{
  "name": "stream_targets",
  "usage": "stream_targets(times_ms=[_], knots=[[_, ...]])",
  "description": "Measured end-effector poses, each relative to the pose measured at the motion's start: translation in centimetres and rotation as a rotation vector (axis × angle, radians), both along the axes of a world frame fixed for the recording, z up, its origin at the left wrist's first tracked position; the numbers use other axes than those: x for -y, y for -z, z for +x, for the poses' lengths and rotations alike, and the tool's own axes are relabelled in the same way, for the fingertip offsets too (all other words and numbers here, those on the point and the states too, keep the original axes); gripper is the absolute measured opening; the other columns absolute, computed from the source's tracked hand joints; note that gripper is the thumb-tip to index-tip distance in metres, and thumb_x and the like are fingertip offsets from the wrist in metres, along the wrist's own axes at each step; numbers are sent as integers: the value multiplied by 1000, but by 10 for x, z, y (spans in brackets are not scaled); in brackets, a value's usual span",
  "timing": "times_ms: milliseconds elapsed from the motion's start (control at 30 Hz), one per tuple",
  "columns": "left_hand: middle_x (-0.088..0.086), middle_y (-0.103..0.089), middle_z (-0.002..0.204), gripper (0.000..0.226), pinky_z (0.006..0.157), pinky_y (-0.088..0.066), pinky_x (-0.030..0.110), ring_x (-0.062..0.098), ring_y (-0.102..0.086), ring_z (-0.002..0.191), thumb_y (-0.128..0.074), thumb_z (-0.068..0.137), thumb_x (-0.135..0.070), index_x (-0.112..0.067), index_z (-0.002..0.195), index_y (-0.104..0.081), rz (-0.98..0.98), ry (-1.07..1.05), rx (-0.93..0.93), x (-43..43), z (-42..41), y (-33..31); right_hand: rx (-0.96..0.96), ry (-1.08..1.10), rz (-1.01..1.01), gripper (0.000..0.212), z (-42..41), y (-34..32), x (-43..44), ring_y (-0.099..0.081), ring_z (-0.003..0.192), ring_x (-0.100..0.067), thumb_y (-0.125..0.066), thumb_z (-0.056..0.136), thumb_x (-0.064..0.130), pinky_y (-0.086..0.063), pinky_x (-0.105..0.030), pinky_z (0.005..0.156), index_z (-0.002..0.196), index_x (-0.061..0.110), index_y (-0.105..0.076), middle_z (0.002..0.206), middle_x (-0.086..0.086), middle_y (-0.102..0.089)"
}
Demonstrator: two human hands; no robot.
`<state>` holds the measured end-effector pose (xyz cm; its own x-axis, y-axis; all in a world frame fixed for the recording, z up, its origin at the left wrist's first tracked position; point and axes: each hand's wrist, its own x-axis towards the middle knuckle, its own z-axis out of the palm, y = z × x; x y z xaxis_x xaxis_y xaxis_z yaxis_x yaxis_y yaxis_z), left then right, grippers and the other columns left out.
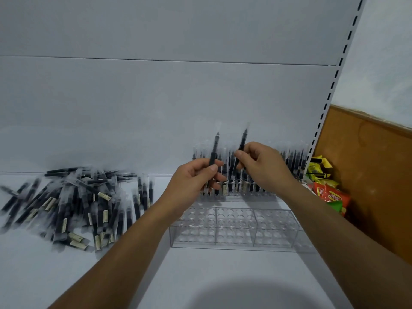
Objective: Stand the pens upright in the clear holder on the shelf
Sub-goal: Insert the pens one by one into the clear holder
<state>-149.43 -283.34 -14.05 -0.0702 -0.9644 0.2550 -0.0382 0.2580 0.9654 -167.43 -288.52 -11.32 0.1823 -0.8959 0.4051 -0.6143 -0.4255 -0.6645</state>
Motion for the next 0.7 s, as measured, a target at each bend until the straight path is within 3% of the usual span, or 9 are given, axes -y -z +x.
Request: stream_targets(times_ms=[167, 267, 400, 700], knots=[[1, -73, 85, 20, 63, -47, 15, 10, -65, 71, -51, 98, -16, -15, 111, -66, -5, 8, -2, 0, 0, 1, -209, -10, 24, 25, 3, 9, 5, -48, 53, 0, -52, 100, 32, -33, -21, 54, 77, 22, -55, 69, 13, -63], [1, -73, 84, 20, 67, -49, 15, 10, -65, 72, -51, 98, -16, -14, 112, -66, -6, 13, -6, 0, 1, 1, -319, -3, 94, 27, 5, 15, 6, -55, 61, -8, -54, 98, 37, -40, -26, 61, 78, 19, -62, 71, 8, -65], [-1, -73, 84, 21, 68, -50, 17, 10, -65, 72, -51, 98, -16, -14, 113, -65, -11, 15, 21, 1, 1, 2, -528, 135, -15, 31, 9, 10, 5, -55, 65, -14, -55, 94, 47, -41, -26, 60, 79, 21, -63, 68, 4, -61], [0, -73, 84, 20, 77, -53, 24, 12, -65, 72, -52, 98, -17, -15, 112, -66, -18, 8, 50, 2, 1, 2, -545, 123, 31, 33, 9, 7, 8, -55, 65, -18, -60, 92, 45, -40, -26, 59, 71, 19, -58, 67, 1, -59]])
